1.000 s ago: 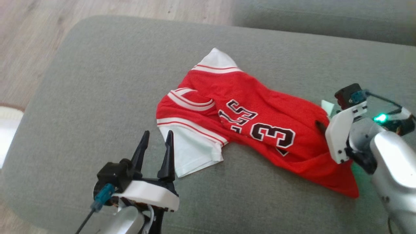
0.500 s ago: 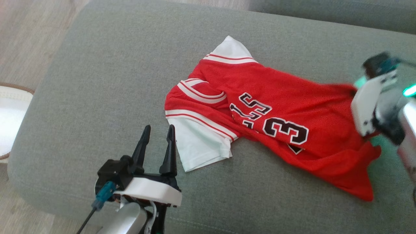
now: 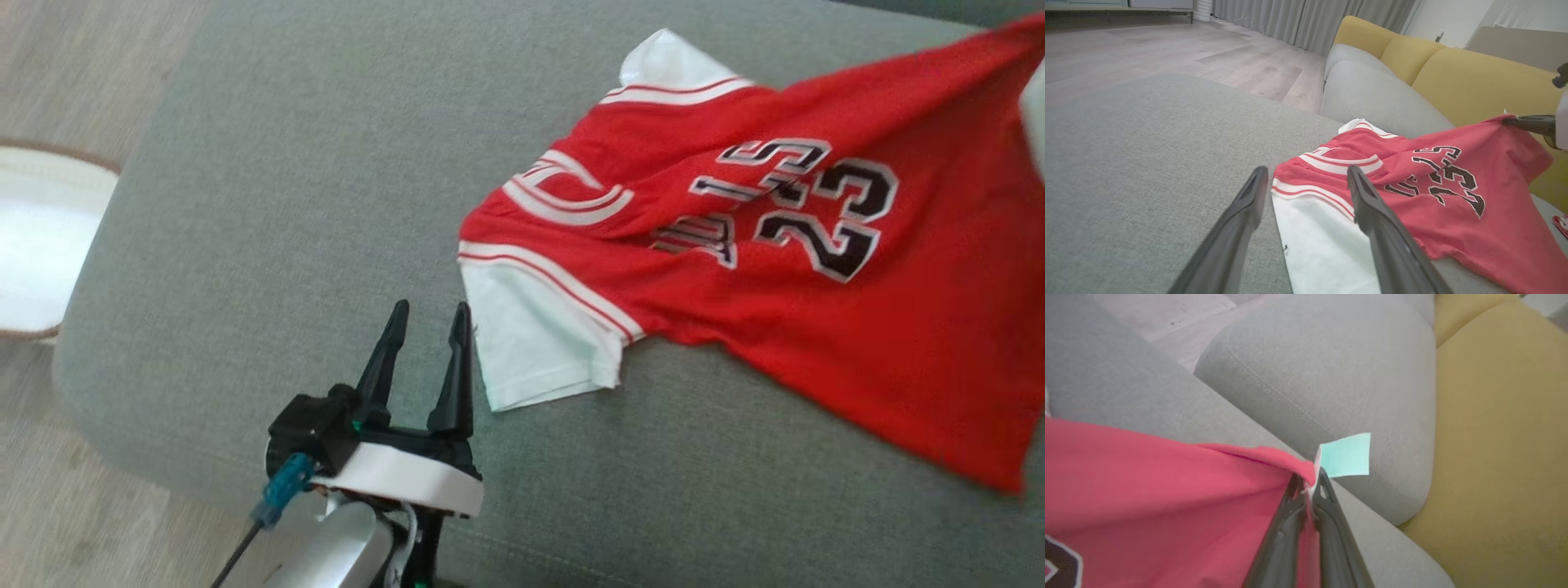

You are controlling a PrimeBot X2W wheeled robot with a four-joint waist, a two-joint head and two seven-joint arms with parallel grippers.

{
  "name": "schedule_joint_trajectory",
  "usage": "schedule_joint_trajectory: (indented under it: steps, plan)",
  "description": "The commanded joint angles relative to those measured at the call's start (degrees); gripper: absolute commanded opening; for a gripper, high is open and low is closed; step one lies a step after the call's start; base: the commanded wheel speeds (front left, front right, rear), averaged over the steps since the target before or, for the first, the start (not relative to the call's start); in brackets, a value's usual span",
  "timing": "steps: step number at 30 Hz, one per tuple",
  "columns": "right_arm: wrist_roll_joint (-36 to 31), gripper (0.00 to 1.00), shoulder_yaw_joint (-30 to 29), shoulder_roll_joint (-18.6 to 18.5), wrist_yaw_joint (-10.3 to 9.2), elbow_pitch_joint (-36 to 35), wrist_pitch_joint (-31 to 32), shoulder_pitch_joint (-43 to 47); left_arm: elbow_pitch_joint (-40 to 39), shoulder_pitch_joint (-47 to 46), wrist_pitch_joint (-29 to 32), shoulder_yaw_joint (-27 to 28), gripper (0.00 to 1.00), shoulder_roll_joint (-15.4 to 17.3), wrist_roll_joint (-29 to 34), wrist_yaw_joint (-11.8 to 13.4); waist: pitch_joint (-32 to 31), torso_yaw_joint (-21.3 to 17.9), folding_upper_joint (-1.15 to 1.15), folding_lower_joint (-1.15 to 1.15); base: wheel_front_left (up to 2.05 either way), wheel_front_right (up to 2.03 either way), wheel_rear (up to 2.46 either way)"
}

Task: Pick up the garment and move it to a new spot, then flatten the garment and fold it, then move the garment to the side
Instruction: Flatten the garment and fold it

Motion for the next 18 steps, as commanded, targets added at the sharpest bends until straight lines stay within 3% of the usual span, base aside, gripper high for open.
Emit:
schedule_joint_trajectory:
  steps: [1, 6, 7, 8, 9, 18]
  plan:
    - [-3.52, 0.00, -1.25, -0.78, 0.37, -0.11, -2.57, -3.37, -1.79, -2.22, -0.71, 2.50, 1.00, -0.27, 0.90, -0.68, 1.56, 1.40, 0.00, 0.00, 0.00, 0.00, 0.00]
    - [-9.88, 0.00, -4.28, 0.31, 0.37, 3.00, -7.06, -5.96, -1.63, -2.42, -0.71, 2.67, 1.00, -1.31, 1.82, -1.30, 2.36, 2.11, 0.00, 0.00, 0.00, 0.00, 0.00]
    - [-11.07, 0.20, -5.28, 0.97, 0.37, 3.59, -8.40, -6.19, -1.51, -2.42, -0.71, 2.66, 1.00, -1.55, 2.01, -1.45, 2.38, 2.14, 0.00, 0.00, 0.00, 0.00, 0.00]
    - [-12.22, 0.50, -6.12, 1.69, 0.37, 4.12, -9.80, -6.25, -1.34, -2.41, -0.71, 2.65, 1.00, -1.77, 2.15, -1.61, 2.32, 2.10, 0.00, 0.00, 0.00, 0.00, 0.00]
    - [-13.11, 1.00, -7.09, 2.58, 0.37, 4.80, -10.87, -6.21, -1.14, -2.36, -0.71, 2.69, 1.00, -1.92, 2.27, -1.74, 2.17, 1.93, 0.00, 0.00, 0.00, 0.00, 0.00]
    - [-15.00, 1.00, -14.48, 11.16, 0.37, 8.89, -19.30, -2.89, 0.59, -1.37, -0.71, 4.05, 1.00, -1.84, 2.90, -2.62, -2.16, -2.54, 0.00, 0.00, 0.00, 0.00, 0.00]
